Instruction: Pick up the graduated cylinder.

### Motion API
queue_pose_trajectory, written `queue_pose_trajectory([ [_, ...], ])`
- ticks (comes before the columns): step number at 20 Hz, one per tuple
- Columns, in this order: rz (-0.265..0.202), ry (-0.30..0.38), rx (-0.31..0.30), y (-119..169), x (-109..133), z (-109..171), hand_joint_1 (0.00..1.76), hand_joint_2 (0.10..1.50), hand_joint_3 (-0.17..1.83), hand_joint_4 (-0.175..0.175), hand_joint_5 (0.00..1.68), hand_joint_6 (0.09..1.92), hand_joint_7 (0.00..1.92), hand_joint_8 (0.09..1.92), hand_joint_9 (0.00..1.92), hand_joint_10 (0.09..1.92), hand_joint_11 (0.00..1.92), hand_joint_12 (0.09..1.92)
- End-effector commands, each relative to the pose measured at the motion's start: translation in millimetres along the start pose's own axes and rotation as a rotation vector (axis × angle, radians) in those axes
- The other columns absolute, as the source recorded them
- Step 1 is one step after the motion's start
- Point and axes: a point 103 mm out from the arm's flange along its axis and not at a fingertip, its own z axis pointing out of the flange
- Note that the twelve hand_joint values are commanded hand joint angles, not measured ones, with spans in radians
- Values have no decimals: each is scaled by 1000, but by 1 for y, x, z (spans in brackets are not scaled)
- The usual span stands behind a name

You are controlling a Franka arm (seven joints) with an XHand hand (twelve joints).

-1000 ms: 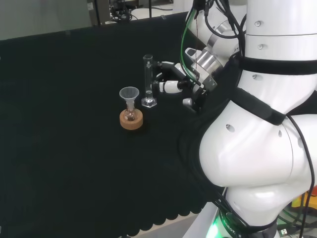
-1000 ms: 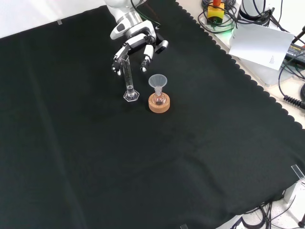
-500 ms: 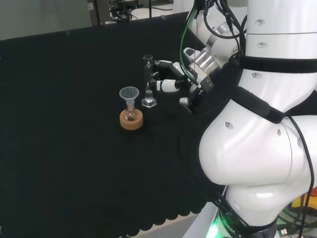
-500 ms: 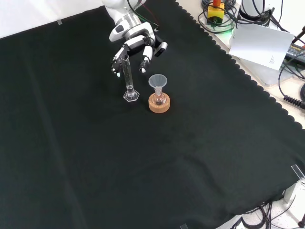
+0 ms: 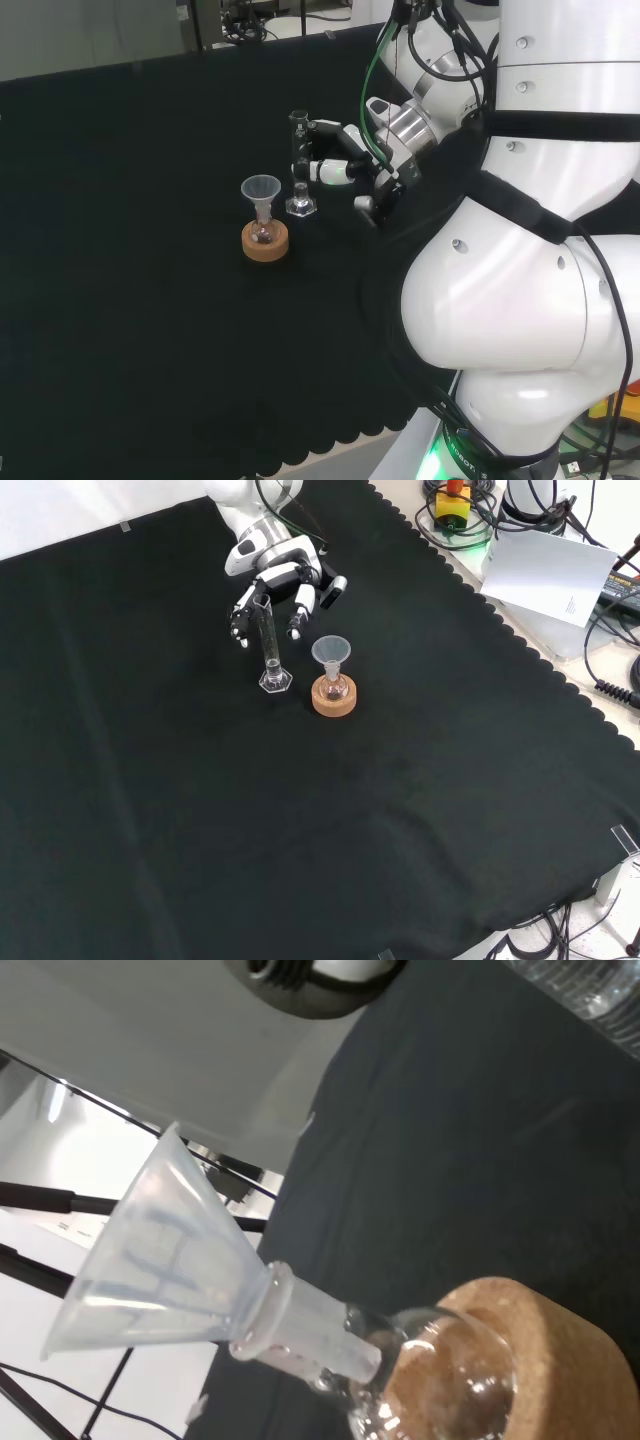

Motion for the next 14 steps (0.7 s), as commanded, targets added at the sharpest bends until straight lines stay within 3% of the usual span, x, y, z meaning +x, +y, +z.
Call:
queue_pose_trajectory([
  [1, -22, 26, -17, 4, 2, 7, 1139, 931, -175, -13, 602, 325, 488, 627, 674, 519, 355, 1293],
  [3, -19, 35, -22, 5, 1, 9, 1153, 939, -175, -8, 551, 528, 509, 623, 695, 505, 368, 1290],
  [6, -18, 43, -21, 6, -1, 11, 1167, 951, -175, -2, 537, 675, 539, 628, 720, 504, 385, 1287],
  [14, -13, 72, -24, 8, -6, 17, 1183, 968, -175, 4, 547, 762, 562, 632, 742, 502, 404, 1279],
])
